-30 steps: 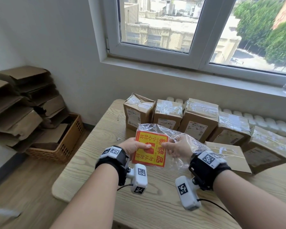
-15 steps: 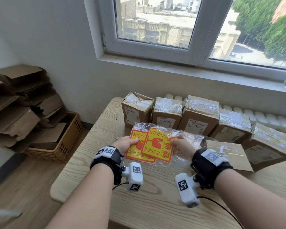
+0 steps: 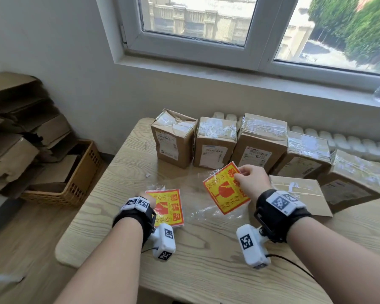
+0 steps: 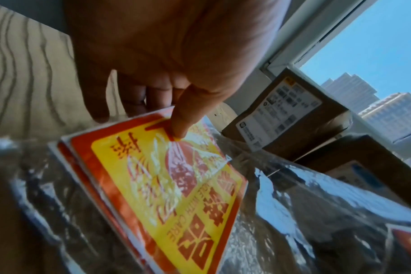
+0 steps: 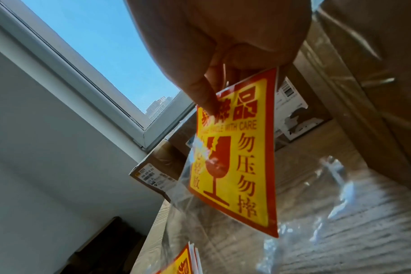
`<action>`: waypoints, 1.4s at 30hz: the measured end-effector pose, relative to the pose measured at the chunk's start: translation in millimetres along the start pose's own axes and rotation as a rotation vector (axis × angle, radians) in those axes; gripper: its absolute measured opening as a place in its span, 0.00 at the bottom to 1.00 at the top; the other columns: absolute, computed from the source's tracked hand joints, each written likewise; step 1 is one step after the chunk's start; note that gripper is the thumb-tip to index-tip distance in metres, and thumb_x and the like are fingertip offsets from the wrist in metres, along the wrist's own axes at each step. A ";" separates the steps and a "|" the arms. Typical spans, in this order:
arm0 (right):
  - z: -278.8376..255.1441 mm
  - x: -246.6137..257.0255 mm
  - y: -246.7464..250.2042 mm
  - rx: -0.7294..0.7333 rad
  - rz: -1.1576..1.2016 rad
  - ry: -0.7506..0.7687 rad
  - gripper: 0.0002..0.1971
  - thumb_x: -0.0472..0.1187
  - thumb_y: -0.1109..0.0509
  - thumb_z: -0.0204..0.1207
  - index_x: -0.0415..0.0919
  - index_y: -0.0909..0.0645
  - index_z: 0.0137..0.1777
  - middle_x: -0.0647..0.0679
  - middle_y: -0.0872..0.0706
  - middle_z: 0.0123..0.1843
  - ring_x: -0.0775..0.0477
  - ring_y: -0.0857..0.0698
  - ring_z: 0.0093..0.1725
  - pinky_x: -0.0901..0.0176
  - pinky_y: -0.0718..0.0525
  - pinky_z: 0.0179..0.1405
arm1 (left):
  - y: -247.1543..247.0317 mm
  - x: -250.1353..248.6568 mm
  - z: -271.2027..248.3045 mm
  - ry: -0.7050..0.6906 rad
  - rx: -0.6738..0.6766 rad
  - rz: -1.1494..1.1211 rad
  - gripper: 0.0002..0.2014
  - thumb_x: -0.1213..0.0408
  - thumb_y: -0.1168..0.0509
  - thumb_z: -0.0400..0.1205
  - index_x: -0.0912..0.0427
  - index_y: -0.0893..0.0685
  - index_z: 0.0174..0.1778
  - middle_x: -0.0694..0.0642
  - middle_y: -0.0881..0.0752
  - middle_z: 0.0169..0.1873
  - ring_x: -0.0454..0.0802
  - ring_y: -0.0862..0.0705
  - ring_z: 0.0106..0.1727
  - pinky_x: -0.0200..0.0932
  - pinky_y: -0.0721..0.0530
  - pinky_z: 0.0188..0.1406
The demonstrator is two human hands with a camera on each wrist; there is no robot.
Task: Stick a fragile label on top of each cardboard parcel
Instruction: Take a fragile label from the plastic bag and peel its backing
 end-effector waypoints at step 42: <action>-22.3 33.5 44.5 0.229 -0.261 0.474 0.02 0.46 0.28 0.77 0.53 0.15 0.44 0.51 0.11 0.47 0.51 0.12 0.47 0.52 0.10 0.49 | 78.8 -168.8 -173.6 -0.636 0.332 -0.672 0.07 0.69 0.34 0.81 0.61 0.13 0.38 0.48 0.13 0.22 0.38 0.20 0.23 0.31 0.21 0.29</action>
Point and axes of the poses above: each hand's wrist, its own z-axis towards the middle knuckle, its own y-axis out of the back of the hand, x = y × z, the point moved 5 cm from there along z, towards the middle knuckle
